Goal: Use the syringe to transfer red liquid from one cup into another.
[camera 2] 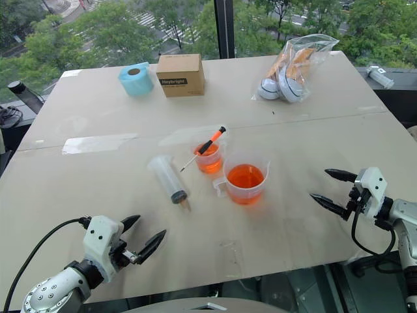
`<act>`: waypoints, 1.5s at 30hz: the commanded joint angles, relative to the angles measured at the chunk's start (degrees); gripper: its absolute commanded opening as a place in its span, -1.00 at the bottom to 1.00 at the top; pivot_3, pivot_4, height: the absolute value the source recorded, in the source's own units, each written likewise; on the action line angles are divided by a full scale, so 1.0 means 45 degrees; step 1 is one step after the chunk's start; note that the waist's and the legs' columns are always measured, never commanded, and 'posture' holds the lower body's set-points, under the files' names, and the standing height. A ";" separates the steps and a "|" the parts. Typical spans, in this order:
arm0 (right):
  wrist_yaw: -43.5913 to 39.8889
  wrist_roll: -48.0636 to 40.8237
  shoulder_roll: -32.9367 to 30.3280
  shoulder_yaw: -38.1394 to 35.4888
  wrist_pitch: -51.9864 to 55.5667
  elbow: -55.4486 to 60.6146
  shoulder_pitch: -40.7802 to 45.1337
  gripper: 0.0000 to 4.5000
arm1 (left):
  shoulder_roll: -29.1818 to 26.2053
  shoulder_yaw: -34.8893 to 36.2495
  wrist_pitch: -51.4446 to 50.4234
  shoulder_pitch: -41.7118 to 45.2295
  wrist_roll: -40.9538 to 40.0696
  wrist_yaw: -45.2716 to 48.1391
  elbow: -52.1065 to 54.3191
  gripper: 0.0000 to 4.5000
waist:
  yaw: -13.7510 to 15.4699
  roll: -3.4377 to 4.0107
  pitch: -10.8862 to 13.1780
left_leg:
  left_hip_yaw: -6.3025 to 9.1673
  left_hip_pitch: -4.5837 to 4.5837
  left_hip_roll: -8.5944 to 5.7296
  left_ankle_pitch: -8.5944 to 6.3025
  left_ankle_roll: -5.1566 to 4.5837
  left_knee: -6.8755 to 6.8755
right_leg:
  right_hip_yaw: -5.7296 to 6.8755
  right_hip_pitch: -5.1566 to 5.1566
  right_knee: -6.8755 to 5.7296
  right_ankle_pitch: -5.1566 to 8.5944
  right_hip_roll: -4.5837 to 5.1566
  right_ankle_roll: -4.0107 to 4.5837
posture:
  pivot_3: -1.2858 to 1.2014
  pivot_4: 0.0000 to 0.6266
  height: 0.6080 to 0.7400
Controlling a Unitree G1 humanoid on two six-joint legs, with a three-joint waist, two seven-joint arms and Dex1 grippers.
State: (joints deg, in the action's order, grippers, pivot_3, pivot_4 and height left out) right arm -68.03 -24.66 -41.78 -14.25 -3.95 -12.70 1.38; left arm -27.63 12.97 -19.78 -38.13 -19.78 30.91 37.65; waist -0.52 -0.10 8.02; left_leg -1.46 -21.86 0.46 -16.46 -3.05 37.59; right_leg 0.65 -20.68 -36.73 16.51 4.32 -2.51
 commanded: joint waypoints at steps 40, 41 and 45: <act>-0.1324 0.0517 -0.1048 0.2932 0.4249 0.0829 0.8632 0.99 | -0.3436 0.3468 -0.0995 0.1318 -0.3691 0.3315 0.1039 1.00 | -0.0099 0.0037 0.0076 | 0.0022 -0.0041 0.0001 0.0030 0.0053 0.0018 | 0.0022 -0.0042 -0.0007 -0.0012 -0.0005 -0.0020 | 0.03 -0.52 1.00; -0.1323 0.0697 -0.0786 0.3390 0.4538 0.0882 0.9300 0.99 | -0.3711 0.3781 -0.1314 0.1555 -0.4124 0.3324 0.1159 1.00 | -0.0084 0.0035 0.0077 | 0.0022 -0.0052 0.0001 0.0042 0.0073 0.0019 | 0.0021 -0.0059 -0.0015 -0.0016 -0.0005 -0.0027 | 0.03 -0.52 1.00; -0.1535 0.1561 0.0631 0.5311 0.5059 0.0995 1.1451 0.99 | -0.4567 0.4821 -0.2401 0.2683 -0.5549 0.3055 0.1501 1.00 | -0.0079 0.0019 0.0079 | 0.0033 -0.0129 0.0001 0.0065 0.0113 0.0019 | 0.0031 -0.0135 -0.0023 -0.0026 -0.0006 -0.0045 | 0.03 -0.52 1.00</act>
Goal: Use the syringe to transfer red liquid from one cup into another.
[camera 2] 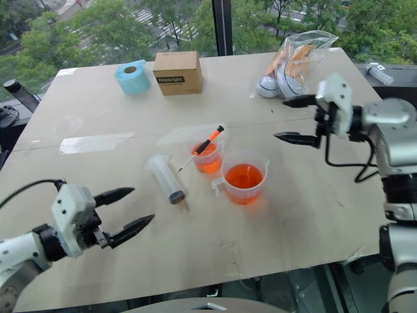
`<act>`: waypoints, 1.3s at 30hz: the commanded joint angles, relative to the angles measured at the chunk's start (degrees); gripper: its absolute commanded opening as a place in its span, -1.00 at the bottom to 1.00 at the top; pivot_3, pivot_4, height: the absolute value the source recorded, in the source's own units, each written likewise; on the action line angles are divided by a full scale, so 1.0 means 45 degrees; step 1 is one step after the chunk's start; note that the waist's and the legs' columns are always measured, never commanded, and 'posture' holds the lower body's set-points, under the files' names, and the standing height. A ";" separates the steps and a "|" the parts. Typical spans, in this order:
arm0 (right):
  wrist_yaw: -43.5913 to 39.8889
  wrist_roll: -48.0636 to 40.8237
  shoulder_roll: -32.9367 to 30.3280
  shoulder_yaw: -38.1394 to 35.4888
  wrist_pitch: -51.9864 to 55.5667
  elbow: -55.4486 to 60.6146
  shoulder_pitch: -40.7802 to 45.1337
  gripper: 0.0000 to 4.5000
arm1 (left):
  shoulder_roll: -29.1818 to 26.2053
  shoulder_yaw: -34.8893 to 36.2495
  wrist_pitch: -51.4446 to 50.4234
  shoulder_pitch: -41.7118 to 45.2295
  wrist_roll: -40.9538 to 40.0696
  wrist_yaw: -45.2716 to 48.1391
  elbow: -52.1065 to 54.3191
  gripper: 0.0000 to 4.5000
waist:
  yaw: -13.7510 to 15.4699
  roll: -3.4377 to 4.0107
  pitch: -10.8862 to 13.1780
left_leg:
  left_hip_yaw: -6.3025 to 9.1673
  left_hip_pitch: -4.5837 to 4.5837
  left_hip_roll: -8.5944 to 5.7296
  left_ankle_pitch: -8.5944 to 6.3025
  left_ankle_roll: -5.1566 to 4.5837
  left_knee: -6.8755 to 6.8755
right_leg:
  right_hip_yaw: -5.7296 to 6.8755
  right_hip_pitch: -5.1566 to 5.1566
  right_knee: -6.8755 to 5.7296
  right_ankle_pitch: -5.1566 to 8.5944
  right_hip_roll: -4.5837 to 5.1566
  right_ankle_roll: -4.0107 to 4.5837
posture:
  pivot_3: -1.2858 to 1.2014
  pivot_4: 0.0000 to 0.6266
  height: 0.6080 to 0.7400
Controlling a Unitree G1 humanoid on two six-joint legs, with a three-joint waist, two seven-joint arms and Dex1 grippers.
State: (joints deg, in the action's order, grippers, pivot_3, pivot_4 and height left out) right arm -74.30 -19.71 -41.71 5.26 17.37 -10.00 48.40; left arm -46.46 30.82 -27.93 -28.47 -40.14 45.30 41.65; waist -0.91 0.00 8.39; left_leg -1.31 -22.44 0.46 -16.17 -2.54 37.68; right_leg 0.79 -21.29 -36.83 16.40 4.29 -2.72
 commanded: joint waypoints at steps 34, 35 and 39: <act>0.0343 0.5497 0.5498 0.4938 0.0185 -0.3728 0.5638 0.99 | -0.0974 0.1581 -0.2853 0.1741 -0.3682 -0.2702 0.2340 1.00 | -0.0324 -0.0030 0.0016 | 0.0026 -0.0090 -0.0007 0.0066 0.0108 0.0026 | 0.0009 -0.0121 -0.0125 -0.0003 -0.0038 -0.0003 | 0.03 -0.52 1.00; 0.0361 0.5505 0.5526 0.4934 0.0248 -0.3678 0.5619 0.99 | -0.0935 0.1553 -0.2822 0.1834 -0.3653 -0.2792 0.2326 1.00 | -0.0324 -0.0030 0.0016 | 0.0026 -0.0090 -0.0007 0.0066 0.0108 0.0026 | 0.0009 -0.0122 -0.0126 -0.0003 -0.0038 -0.0003 | 0.03 -0.52 1.00; 0.0391 0.5519 0.5704 0.4982 0.0700 -0.3434 0.5506 0.99 | -0.0891 0.1554 -0.2858 0.2037 -0.3807 -0.2905 0.2300 1.00 | -0.0323 -0.0031 0.0016 | 0.0027 -0.0090 -0.0007 0.0066 0.0109 0.0026 | 0.0008 -0.0123 -0.0128 -0.0003 -0.0038 -0.0003 | 0.03 -0.52 1.00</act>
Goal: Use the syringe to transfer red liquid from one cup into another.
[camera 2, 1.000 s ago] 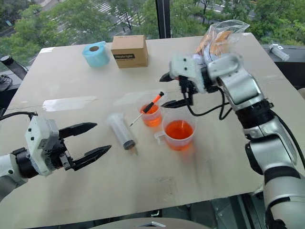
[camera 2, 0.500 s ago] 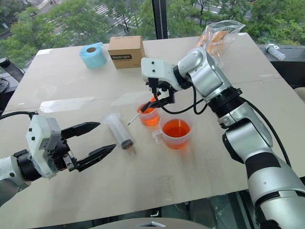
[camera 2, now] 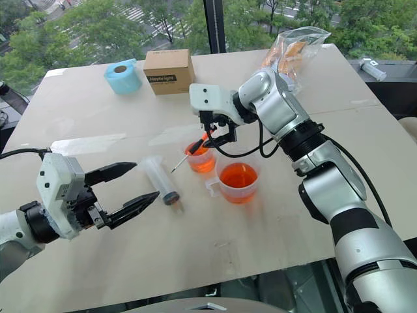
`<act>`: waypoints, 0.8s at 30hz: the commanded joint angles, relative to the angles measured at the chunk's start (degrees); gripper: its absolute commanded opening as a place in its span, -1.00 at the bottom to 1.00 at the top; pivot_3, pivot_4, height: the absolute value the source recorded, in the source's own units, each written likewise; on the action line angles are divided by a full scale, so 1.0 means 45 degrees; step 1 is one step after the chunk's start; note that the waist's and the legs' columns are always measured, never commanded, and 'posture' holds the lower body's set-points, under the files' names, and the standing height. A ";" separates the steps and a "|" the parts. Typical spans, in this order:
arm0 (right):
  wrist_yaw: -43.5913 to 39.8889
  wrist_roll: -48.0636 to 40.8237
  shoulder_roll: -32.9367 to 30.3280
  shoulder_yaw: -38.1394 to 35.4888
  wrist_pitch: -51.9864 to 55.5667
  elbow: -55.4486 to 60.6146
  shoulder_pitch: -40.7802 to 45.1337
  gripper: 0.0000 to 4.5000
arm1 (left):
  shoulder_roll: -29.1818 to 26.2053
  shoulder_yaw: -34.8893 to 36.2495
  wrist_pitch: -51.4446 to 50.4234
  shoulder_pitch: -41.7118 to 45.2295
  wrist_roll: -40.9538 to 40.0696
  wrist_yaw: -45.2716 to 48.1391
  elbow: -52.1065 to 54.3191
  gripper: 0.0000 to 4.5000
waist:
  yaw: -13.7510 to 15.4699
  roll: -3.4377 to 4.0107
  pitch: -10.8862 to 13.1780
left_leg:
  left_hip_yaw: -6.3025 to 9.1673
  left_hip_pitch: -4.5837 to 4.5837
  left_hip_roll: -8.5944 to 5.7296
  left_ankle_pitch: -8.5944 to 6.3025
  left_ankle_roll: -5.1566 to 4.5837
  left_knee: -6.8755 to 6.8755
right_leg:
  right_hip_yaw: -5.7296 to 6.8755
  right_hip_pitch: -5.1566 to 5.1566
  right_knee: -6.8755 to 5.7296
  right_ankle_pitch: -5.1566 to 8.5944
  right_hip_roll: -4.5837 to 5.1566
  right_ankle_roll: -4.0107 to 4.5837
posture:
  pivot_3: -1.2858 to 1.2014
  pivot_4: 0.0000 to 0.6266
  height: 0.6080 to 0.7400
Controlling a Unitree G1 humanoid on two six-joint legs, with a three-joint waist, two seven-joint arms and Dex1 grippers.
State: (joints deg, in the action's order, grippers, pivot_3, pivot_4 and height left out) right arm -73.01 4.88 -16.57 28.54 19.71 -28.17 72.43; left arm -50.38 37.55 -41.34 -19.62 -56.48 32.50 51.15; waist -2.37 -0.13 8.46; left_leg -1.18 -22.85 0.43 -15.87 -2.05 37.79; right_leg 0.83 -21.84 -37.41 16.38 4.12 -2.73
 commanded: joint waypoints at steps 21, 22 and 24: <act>-0.0088 0.0208 0.0295 -0.0064 0.0551 0.1287 -0.0338 0.58 | 0.0029 0.0132 0.0213 -0.0206 0.0416 0.0131 0.0147 1.00 | 0.0000 0.0000 0.0000 | 0.0000 0.0000 0.0000 0.0000 0.0001 -0.0001 | -0.0002 -0.0004 0.0000 0.0000 0.0002 0.0001 | 0.03 -0.52 1.00; -0.0096 0.0216 0.0290 -0.0056 0.0542 0.1321 -0.0374 0.46 | 0.0031 0.0120 0.0221 -0.0193 0.0435 0.0142 0.0135 1.00 | 0.0000 0.0000 0.0000 | 0.0000 0.0000 0.0000 0.0000 0.0001 0.0000 | -0.0002 -0.0004 -0.0001 0.0000 0.0002 0.0001 | 0.03 -0.52 1.00; -0.0032 0.0233 0.0320 -0.0080 0.0570 0.1352 -0.0408 0.16 | 0.0044 0.0107 0.0238 -0.0174 0.0474 0.0169 0.0111 1.00 | 0.0000 0.0000 0.0000 | 0.0000 0.0000 0.0000 0.0000 0.0001 -0.0001 | -0.0003 -0.0004 -0.0001 0.0000 0.0002 0.0001 | 0.03 -0.52 1.00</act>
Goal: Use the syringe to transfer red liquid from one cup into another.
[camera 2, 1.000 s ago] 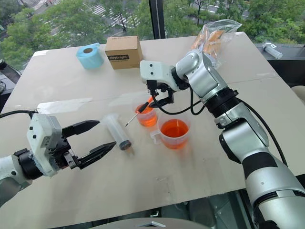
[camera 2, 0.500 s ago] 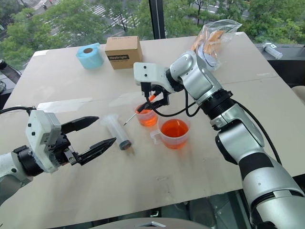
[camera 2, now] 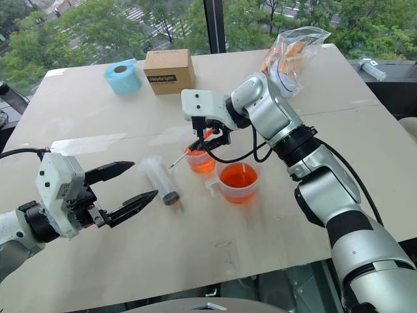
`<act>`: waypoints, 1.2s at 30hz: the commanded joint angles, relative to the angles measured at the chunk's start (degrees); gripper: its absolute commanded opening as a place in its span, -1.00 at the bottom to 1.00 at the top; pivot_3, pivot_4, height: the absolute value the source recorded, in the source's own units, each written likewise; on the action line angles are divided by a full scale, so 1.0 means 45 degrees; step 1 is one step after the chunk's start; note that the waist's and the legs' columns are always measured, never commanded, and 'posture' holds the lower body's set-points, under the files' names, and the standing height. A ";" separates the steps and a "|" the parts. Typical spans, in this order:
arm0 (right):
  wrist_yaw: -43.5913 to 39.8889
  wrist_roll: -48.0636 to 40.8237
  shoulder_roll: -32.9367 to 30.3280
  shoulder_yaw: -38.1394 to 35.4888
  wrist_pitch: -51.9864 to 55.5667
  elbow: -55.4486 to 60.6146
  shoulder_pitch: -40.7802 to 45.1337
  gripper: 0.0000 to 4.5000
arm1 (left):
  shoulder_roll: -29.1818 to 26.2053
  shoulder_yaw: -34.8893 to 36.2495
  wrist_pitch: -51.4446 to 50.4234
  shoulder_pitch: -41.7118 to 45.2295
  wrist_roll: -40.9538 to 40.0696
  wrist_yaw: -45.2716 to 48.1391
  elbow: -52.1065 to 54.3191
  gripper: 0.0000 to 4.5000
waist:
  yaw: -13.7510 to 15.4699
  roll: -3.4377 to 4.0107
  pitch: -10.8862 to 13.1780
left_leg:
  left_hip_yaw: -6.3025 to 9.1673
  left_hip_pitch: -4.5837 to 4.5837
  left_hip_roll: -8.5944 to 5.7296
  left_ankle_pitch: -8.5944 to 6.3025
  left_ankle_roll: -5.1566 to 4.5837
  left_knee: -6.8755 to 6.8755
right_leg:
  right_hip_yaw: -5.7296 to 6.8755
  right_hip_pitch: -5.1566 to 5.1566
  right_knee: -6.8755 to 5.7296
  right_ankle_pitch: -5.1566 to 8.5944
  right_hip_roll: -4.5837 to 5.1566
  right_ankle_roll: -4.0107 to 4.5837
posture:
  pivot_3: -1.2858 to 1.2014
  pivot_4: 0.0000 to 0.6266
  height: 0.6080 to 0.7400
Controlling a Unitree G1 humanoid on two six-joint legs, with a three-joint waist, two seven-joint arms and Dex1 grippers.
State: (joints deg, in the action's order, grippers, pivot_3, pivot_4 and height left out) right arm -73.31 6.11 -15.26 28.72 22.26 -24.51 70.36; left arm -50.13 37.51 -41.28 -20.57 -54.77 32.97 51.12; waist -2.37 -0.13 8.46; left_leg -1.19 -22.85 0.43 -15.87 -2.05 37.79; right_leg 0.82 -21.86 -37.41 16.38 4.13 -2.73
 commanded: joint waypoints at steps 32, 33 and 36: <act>0.0132 0.0182 0.0132 0.0028 0.0282 0.0904 -0.0360 -0.33 | 0.0445 -0.0079 0.0478 0.0229 0.0542 0.0392 -0.0126 1.00 | -0.0004 -0.0001 0.0000 | 0.0000 0.0000 0.0000 0.0000 0.0000 0.0000 | -0.0001 -0.0001 -0.0001 0.0000 0.0002 0.0000 | 0.03 -0.52 1.00; 0.0159 0.0182 0.0152 0.0020 0.0321 0.0923 -0.0359 -0.43 | 0.0434 -0.0078 0.0459 0.0170 0.0600 0.0424 -0.0097 1.00 | -0.0004 -0.0002 0.0000 | 0.0000 0.0000 0.0000 0.0000 0.0000 -0.0001 | -0.0001 -0.0002 -0.0001 0.0000 0.0002 0.0000 | 0.03 -0.52 1.00; 0.0166 0.0207 0.0146 0.0062 0.0304 0.0962 -0.0362 -0.43 | 0.0466 -0.0052 0.0424 0.0069 0.0622 0.0454 -0.0048 1.00 | -0.0004 -0.0002 0.0000 | 0.0001 0.0000 0.0000 0.0000 0.0000 -0.0001 | 0.0000 -0.0002 -0.0004 0.0000 0.0002 0.0001 | 0.03 -0.52 1.00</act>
State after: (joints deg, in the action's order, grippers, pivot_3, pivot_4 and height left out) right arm -72.69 6.76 -14.68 28.92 23.62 -22.27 68.36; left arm -48.09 36.55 -40.29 -20.13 -52.21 34.89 50.23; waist -2.39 -0.14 8.46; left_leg -1.18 -22.85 0.43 -15.87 -2.05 37.79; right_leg 0.81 -21.87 -37.43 16.38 4.14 -2.72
